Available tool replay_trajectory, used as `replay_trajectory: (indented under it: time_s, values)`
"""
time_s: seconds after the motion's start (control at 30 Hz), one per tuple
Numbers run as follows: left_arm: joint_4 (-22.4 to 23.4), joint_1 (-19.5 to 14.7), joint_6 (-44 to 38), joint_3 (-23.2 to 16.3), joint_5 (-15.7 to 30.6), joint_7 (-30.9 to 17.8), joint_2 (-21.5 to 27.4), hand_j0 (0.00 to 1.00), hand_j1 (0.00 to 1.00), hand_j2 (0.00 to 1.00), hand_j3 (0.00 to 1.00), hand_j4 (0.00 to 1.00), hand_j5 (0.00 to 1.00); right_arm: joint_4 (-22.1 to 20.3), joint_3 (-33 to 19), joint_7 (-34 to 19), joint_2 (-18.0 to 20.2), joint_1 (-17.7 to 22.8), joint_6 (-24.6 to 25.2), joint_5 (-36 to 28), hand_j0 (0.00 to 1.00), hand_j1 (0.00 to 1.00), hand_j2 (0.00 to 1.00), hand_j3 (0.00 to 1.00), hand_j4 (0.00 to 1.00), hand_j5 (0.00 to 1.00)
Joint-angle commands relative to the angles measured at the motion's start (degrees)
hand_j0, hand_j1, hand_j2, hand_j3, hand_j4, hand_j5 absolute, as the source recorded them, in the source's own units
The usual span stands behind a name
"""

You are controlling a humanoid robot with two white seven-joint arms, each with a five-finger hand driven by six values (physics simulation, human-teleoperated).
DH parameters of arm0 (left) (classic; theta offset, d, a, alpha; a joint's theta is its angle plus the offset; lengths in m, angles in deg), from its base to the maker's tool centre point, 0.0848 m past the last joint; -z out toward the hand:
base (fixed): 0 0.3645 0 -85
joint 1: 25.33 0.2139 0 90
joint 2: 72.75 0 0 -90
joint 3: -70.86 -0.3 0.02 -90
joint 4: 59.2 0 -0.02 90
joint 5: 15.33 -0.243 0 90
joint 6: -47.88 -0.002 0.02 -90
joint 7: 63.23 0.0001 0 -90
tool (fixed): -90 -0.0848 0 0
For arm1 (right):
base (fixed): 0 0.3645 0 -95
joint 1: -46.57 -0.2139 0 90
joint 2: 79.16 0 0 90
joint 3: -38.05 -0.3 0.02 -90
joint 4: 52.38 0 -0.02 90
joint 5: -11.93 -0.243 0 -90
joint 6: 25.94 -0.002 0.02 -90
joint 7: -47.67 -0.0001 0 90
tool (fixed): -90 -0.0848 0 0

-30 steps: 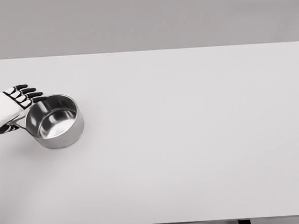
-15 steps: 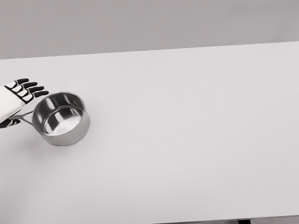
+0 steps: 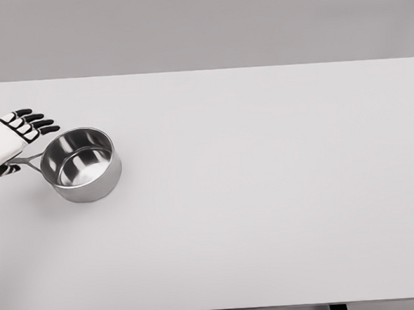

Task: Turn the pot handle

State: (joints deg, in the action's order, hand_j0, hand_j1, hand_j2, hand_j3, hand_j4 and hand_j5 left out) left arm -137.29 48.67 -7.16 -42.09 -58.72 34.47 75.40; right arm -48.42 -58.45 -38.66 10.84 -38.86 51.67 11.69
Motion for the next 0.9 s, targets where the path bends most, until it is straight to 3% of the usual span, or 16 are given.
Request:
replay_trajectory:
  time_s: [0.0, 0.47, 0.53, 0.67, 0.8, 0.87]
  values:
    - [-0.6, 0.2, 0.0, 0.1, 0.6, 0.0, 0.3, 1.0, 1.0, 1.0, 1.0, 1.0, 1.0, 0.0, 0.0, 0.0, 0.0, 0.0, 0.0, 0.0, 1.0, 1.0, 1.0, 1.0, 1.0, 1.0]
    - [-5.7, 2.3, 0.0, 0.1, 2.9, 0.2, 4.8, 1.0, 1.0, 1.0, 1.0, 1.0, 1.0, 0.0, 0.0, 0.0, 0.0, 0.0, 0.0, 0.0, 1.0, 1.0, 1.0, 1.0, 1.0, 1.0]
    - [-6.6, 2.3, 0.0, 0.1, 6.0, 0.2, 7.6, 1.0, 1.0, 1.0, 1.0, 1.0, 1.0, 0.0, 0.0, 0.0, 0.0, 0.0, 0.0, 0.0, 1.0, 1.0, 1.0, 1.0, 1.0, 1.0]
    - [-14.3, 2.2, 0.0, 0.4, 16.0, 0.1, 14.9, 1.0, 1.0, 1.0, 1.0, 1.0, 1.0, 0.0, 0.0, 0.0, 0.0, 0.0, 0.0, 0.0, 1.0, 1.0, 1.0, 1.0, 1.0, 1.0]
    - [-14.0, 1.8, 0.0, 5.5, 17.0, -0.6, 12.7, 1.0, 1.0, 1.0, 1.0, 1.0, 1.0, 0.0, 0.0, 0.0, 0.0, 0.0, 0.0, 0.0, 1.0, 1.0, 1.0, 1.0, 1.0, 1.0]
    - [-13.5, 1.4, 0.0, 8.2, 16.4, -0.7, 5.3, 1.0, 1.0, 1.0, 1.0, 1.0, 1.0, 0.0, 0.0, 0.0, 0.0, 0.0, 0.0, 0.0, 1.0, 1.0, 1.0, 1.0, 1.0, 1.0]
